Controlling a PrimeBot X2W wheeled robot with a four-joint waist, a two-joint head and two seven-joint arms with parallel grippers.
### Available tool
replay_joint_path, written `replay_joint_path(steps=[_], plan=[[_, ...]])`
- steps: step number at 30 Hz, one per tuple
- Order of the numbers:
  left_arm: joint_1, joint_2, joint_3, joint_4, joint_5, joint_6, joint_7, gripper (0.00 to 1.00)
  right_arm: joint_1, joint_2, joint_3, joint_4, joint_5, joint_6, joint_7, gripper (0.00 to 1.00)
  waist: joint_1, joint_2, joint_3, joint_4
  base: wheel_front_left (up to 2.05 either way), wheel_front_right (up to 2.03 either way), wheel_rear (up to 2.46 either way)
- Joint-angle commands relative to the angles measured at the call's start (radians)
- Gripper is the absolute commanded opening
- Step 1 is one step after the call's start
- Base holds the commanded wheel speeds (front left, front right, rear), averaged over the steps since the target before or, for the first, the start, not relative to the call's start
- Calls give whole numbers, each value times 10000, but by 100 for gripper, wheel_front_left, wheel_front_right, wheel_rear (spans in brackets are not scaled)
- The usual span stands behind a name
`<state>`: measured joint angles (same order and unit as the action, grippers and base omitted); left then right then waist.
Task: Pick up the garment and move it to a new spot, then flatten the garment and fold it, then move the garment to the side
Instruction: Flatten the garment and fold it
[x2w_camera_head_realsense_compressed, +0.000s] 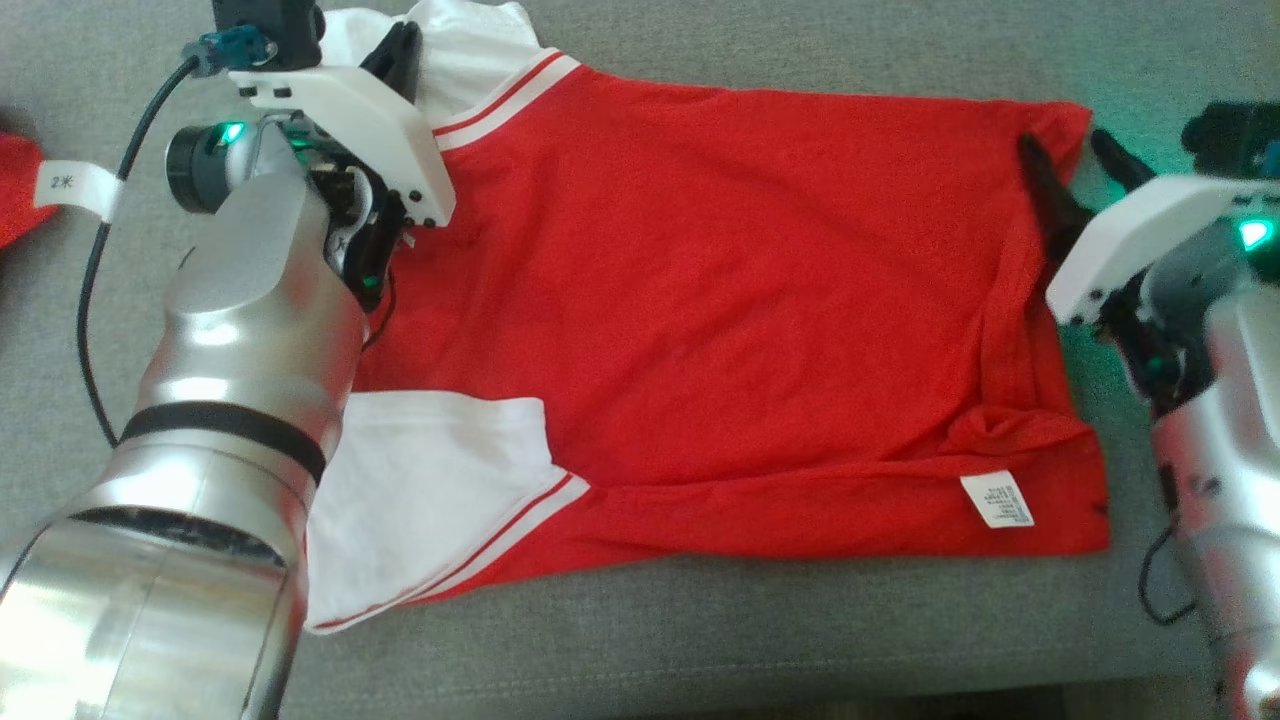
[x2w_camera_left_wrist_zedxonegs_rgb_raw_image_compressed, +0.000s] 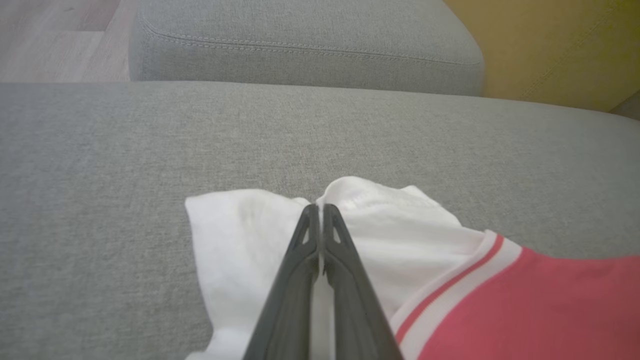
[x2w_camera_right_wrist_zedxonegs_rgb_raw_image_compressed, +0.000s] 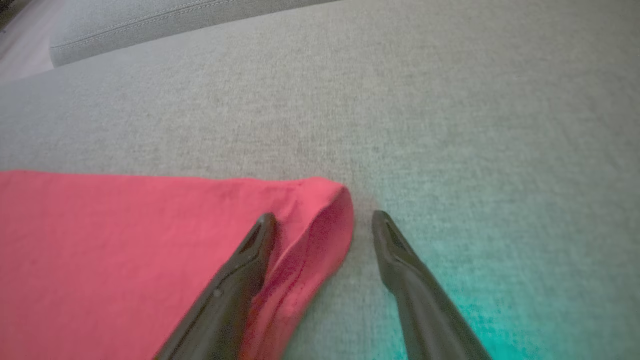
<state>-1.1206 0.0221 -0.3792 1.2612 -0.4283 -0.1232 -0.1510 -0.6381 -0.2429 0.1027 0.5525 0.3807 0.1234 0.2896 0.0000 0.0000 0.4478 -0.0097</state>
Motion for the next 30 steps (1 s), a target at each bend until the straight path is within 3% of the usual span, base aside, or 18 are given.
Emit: replay_joint_path(steps=[1, 2, 10, 17, 22, 30], plan=[[-410, 286, -3, -317, -199, -11, -186, 0, -380, -199, 269, -18, 214, 73, 211, 18, 0, 0, -10, 67, 0, 0, 0], [-389, 285, -60, -360, -292, -21, -223, 0, -462, -235, 334, 49, 275, 73, 194, 0, 0, 0, -9, 82, 0, 0, 0], [-354, 302, -163, -622, -616, -47, -907, 0, -723, -657, 520, -350, 744, 73, -1054, 0, 0, 0, -226, 175, 0, 0, 0], [63, 492, 84, -1499, -685, -52, -1096, 0, -422, -999, 538, -724, 1115, 73, -1359, 0, 0, 0, -451, 323, 0, 0, 0], [1255, 671, 610, -3652, -510, 163, -1104, 0, 178, -1186, 482, -1281, 1552, 73, -1503, 0, 0, 0, -632, 483, 0, 0, 0], [5035, 696, 1105, -7852, 34, 573, -1106, 0, 1991, -1227, 307, -2675, 1670, 73, -1634, 0, 0, 0, -945, 502, 0, 0, 0]])
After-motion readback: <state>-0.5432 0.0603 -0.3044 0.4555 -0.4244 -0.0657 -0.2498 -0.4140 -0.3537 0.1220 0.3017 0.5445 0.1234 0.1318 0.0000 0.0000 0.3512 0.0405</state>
